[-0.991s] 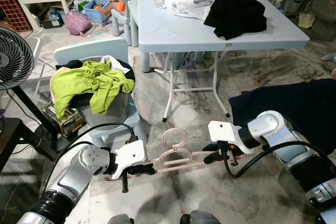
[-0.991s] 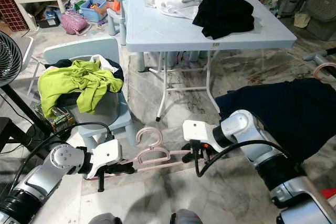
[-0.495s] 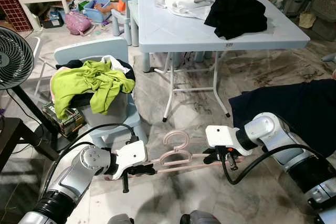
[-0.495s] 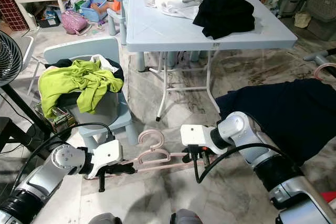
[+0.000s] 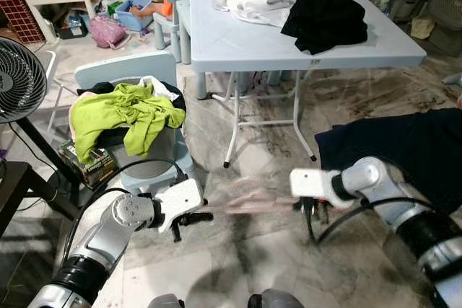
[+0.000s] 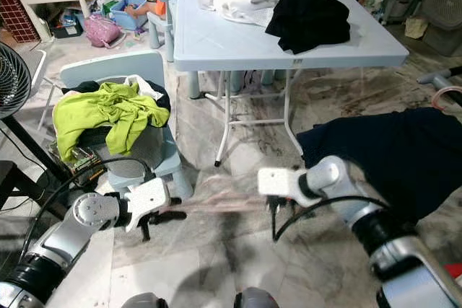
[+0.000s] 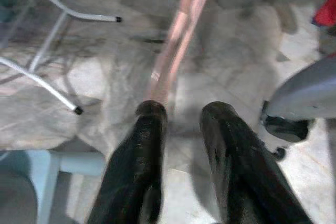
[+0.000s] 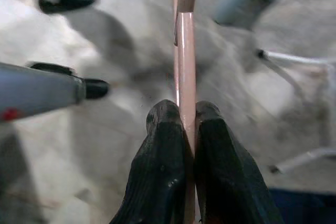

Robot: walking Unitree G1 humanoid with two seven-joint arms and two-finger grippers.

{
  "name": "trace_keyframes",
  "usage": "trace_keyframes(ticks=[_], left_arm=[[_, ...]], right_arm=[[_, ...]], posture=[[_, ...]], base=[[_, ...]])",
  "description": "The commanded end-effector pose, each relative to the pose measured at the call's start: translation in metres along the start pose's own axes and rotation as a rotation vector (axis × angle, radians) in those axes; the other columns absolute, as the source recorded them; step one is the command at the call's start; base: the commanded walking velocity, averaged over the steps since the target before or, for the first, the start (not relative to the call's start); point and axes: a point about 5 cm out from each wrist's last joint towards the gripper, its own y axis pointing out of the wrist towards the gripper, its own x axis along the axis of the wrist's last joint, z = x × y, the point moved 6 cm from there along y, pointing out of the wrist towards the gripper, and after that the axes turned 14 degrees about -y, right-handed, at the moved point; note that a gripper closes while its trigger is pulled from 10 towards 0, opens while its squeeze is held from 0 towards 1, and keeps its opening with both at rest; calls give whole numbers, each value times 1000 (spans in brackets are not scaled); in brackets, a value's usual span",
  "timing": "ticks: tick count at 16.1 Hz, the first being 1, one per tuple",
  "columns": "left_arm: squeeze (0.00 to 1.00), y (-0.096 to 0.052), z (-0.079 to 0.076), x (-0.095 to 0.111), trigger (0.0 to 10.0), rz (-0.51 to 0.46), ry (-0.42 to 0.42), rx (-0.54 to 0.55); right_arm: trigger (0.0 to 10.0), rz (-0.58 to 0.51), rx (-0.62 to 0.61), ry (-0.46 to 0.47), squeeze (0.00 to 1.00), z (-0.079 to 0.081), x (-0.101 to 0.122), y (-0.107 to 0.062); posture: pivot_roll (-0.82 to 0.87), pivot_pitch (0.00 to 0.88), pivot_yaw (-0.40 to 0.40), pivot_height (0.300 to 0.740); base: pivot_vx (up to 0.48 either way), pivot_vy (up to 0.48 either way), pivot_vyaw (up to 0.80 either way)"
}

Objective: Hang hanger

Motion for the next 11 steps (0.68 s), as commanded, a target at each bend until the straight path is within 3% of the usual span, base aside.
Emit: trace_keyframes(ticks=[1,3,5,6,8,11], left_arm=[[1000,-5,11,12,10000,-63,-8,72],[1000,-16,26,19,10000,-171,-100,188],[1000,-33,37,14,10000,-267,-235,323],[1000,-38,39,13,10000,-300,-251,369],[1000,-51,52,13,10000,-390,-355,523],[1000,-53,52,16,10000,-442,-417,580]], right_arm=[[0,39,-86,-12,0,-15,-7,-4],[0,44,-163,37,0,-23,-12,-4],[0,19,-309,218,0,-34,-22,-6],[0,0,-373,299,0,-37,-25,-6],[0,-85,-519,557,0,-34,-26,-2],[0,-193,-725,765,0,-34,-17,-3]], posture=[[-70,6,-1,740],[-70,7,10,740],[-58,7,13,740],[-56,6,7,740],[-51,3,-4,740],[-53,0,-8,740]], base=[[0,0,0],[0,0,0],[0,0,0],[0,0,0],[0,0,0],[0,0,0]])
